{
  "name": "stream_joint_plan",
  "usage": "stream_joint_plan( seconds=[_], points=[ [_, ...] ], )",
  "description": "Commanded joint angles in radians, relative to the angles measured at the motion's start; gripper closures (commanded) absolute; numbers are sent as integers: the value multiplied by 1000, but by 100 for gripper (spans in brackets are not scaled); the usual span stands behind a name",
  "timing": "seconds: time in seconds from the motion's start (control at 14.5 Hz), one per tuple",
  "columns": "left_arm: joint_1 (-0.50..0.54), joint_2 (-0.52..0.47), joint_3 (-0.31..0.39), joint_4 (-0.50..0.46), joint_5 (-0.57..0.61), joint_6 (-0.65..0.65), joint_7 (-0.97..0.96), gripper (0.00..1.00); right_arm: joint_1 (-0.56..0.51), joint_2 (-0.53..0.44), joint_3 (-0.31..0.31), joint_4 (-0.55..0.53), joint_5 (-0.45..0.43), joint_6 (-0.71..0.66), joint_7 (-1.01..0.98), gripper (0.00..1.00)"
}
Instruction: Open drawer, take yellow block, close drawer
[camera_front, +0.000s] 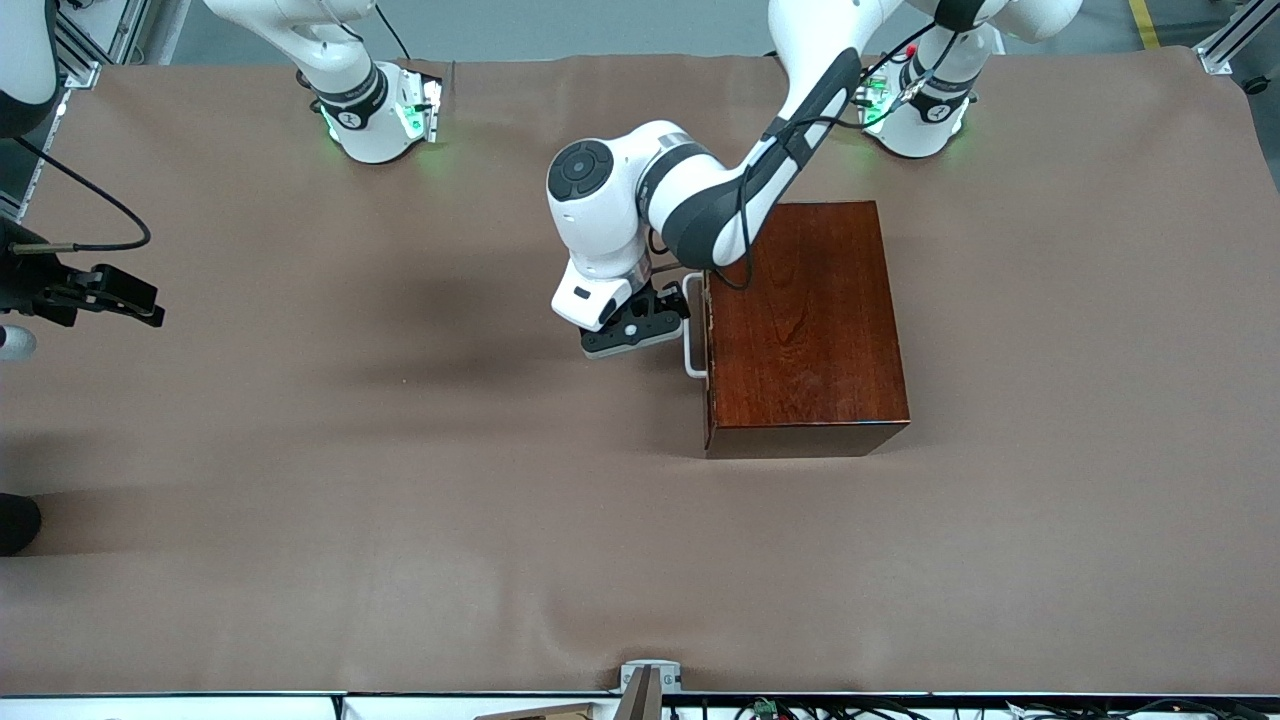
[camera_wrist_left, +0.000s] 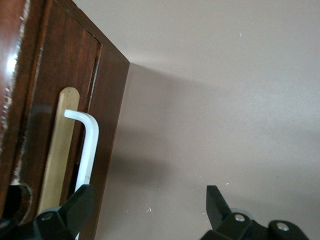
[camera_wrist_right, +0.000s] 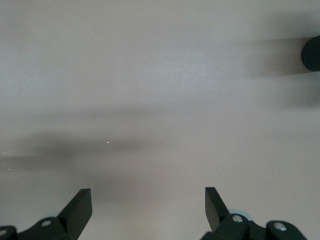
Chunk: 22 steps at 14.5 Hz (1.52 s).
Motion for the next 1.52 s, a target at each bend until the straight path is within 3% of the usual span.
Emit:
stream_joint_plan(
  seconds=[0.0,0.41,1.45],
  points=[
    [5,12,8,22,23,-35,69,0,0,-27,3,-24,-15,1,-1,0],
    [5,18,6,9,12,-107,152,0,0,-27,3,-24,-13,1,-1,0],
    [7,57,6,8,-140,-66,121,0,0,-27,2,-24,-15,-1,-1,0]
  ],
)
